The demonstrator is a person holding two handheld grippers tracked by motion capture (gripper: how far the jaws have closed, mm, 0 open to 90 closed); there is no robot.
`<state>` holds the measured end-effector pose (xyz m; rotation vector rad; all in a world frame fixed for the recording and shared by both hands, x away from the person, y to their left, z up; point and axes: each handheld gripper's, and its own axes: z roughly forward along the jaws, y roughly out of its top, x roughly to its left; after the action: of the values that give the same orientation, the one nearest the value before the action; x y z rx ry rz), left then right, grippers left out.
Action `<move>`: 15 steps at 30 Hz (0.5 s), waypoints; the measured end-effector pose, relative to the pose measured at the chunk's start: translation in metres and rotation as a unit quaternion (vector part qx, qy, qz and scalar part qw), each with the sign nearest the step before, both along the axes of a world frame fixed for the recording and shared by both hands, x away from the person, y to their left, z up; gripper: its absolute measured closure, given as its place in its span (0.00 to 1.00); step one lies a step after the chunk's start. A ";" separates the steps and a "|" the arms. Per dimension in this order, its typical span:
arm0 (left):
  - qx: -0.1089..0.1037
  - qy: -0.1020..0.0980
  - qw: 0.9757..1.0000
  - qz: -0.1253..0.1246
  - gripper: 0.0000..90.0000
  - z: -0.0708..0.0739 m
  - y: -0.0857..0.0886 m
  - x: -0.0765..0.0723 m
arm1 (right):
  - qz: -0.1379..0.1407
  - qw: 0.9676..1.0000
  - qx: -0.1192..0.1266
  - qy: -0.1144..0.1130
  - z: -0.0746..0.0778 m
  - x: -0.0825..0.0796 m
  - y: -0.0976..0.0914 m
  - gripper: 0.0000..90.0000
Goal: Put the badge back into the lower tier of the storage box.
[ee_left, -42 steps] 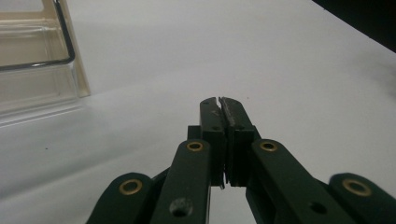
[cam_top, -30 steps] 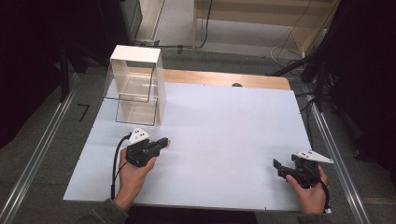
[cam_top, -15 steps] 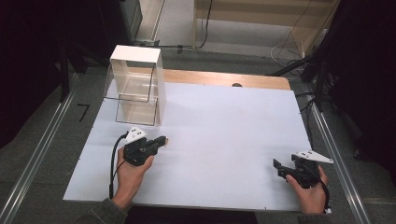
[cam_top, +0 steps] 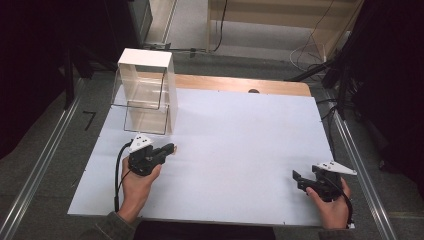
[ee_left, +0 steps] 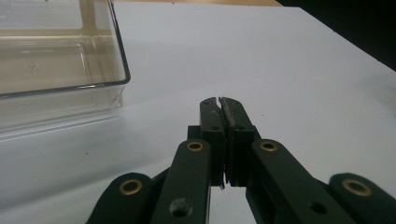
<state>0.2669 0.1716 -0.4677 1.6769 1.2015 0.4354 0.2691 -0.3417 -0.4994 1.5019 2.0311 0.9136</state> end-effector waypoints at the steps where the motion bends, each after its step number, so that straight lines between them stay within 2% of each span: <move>1: 0.000 0.000 1.000 0.000 1.00 0.001 0.001 0.000 | 0.000 1.000 0.000 0.000 0.000 0.000 0.000 0.22; 15: -0.007 -0.006 1.000 0.012 1.00 0.005 0.008 0.001 | 0.000 1.000 0.000 0.000 0.000 0.000 0.000 0.22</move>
<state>0.2677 0.1800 -0.4630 1.6483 1.2152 0.4501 0.2692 -0.3415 -0.4994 1.5020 2.0309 0.9136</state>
